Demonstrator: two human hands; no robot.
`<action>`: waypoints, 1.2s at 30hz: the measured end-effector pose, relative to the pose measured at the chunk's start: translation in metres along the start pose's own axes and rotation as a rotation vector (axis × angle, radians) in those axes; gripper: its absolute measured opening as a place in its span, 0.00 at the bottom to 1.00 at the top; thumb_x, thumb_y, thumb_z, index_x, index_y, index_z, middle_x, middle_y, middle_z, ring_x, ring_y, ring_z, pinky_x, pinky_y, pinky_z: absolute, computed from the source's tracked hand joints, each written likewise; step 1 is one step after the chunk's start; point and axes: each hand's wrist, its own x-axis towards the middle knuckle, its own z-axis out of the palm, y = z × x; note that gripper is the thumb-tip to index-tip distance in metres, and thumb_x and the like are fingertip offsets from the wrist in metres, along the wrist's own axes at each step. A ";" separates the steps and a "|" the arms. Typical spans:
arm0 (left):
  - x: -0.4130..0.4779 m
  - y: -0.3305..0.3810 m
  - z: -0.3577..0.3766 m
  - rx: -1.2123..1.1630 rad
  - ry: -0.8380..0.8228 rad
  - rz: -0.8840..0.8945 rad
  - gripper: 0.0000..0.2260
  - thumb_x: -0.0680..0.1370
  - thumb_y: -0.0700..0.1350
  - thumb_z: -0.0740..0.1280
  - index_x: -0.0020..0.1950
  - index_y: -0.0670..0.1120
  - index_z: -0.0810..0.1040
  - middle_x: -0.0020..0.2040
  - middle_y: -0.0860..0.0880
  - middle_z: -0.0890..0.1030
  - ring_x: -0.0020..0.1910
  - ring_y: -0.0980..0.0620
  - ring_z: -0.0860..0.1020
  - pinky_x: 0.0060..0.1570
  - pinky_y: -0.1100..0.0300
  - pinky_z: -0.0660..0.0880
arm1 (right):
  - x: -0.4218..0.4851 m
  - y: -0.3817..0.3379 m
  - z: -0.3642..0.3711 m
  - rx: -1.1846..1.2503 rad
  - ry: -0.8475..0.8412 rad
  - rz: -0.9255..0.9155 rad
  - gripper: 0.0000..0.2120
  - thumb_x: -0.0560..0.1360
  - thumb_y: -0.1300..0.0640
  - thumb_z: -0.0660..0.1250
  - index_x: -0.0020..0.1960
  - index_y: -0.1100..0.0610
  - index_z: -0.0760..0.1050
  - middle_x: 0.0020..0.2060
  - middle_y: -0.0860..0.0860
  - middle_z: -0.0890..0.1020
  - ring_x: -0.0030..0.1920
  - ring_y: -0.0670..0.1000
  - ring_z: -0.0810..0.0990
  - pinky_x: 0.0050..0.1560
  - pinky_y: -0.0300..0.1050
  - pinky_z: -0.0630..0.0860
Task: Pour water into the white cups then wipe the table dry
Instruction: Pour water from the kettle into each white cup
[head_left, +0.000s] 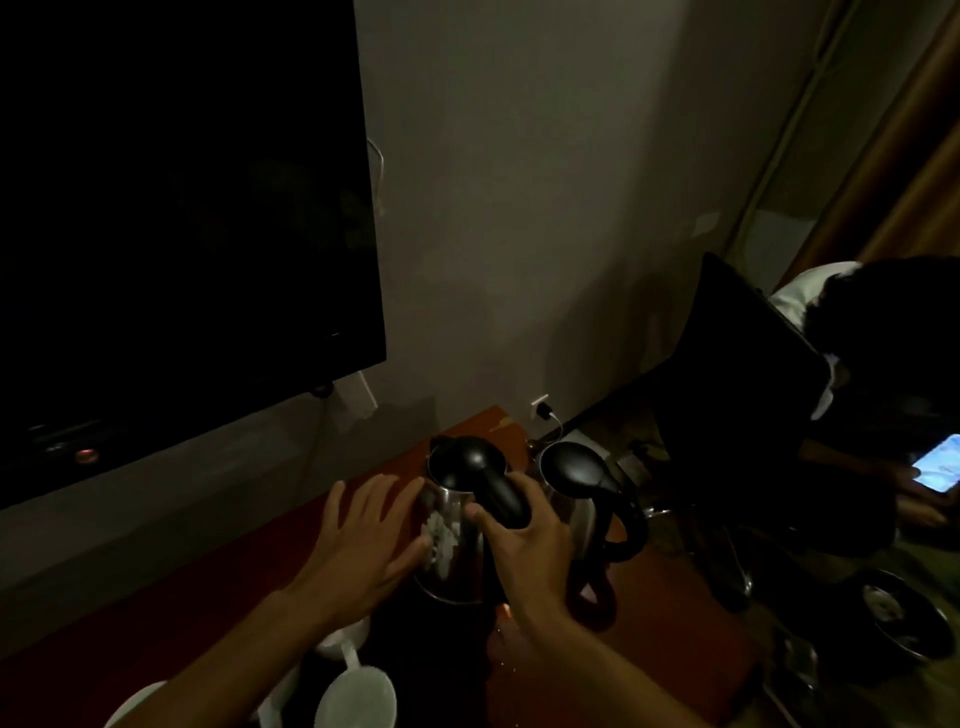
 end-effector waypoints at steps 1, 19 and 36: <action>0.008 -0.003 0.002 -0.008 0.006 -0.010 0.34 0.78 0.69 0.37 0.81 0.55 0.41 0.81 0.51 0.48 0.80 0.54 0.40 0.76 0.45 0.34 | 0.008 0.004 0.009 -0.002 0.001 0.009 0.25 0.67 0.48 0.79 0.54 0.26 0.71 0.51 0.23 0.75 0.52 0.28 0.76 0.42 0.22 0.74; 0.104 -0.035 0.028 -0.104 -0.033 -0.031 0.30 0.82 0.64 0.45 0.81 0.55 0.42 0.80 0.49 0.50 0.80 0.52 0.43 0.76 0.42 0.34 | 0.097 0.049 0.056 0.013 0.103 0.056 0.27 0.69 0.49 0.78 0.66 0.42 0.74 0.58 0.43 0.80 0.57 0.41 0.79 0.58 0.50 0.81; 0.105 -0.008 0.009 -0.025 -0.078 -0.063 0.30 0.83 0.63 0.45 0.81 0.55 0.41 0.81 0.49 0.47 0.80 0.51 0.42 0.76 0.40 0.35 | 0.108 0.046 0.028 -0.186 -0.005 -0.064 0.24 0.71 0.41 0.74 0.64 0.42 0.73 0.55 0.40 0.72 0.54 0.40 0.75 0.52 0.38 0.77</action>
